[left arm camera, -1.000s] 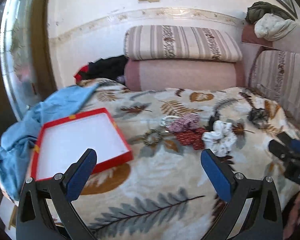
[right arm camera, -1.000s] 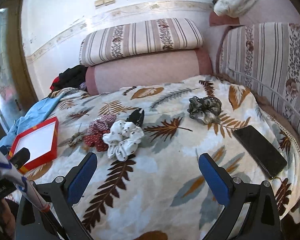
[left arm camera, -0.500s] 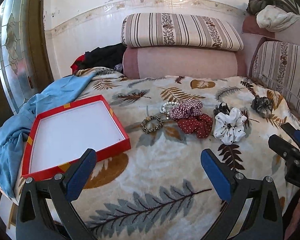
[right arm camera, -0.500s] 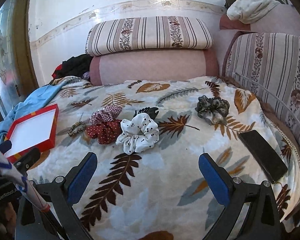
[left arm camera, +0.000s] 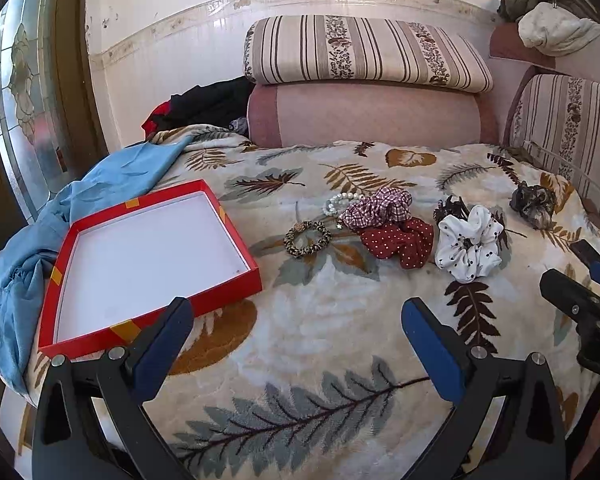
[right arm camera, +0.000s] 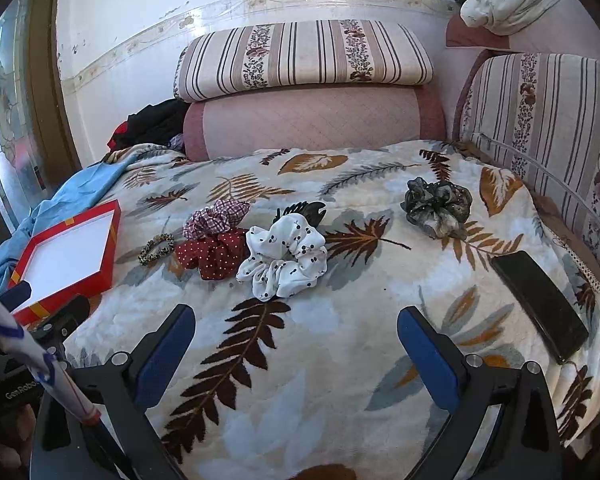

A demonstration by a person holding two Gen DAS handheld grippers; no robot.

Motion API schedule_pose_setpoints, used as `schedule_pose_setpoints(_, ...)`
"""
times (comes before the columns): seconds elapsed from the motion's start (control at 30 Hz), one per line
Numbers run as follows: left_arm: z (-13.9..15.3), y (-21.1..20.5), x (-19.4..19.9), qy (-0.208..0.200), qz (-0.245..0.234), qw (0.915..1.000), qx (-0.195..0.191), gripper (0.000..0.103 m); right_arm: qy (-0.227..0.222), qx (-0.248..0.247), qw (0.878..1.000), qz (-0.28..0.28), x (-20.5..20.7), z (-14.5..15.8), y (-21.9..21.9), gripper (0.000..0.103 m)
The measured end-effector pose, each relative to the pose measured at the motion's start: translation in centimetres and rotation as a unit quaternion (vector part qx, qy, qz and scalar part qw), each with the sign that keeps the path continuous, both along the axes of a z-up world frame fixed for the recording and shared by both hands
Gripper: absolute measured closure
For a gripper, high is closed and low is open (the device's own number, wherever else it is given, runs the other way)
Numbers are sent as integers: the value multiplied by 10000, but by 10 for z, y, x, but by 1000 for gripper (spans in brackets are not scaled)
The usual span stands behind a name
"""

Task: Organize jewelry
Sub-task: 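Grasp the white cherry-print scrunchie with the right gripper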

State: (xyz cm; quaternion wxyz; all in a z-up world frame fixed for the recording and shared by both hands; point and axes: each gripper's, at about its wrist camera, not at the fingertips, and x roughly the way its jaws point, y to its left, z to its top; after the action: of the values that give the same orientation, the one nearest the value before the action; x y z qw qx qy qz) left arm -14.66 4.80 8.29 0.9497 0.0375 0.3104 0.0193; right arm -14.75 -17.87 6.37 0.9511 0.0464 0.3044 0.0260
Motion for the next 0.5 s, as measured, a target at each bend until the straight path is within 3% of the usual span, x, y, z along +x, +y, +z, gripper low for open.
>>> schedule_pose_setpoints(0.3,2,2,3,-12,-1,10000,-22,0,47,214,9998,-6,4,0,-8,2)
schedule_pose_setpoints(0.5,12,15,19,6,-89,9995,-297,0,104,542,9985,61,11,2,-18,9)
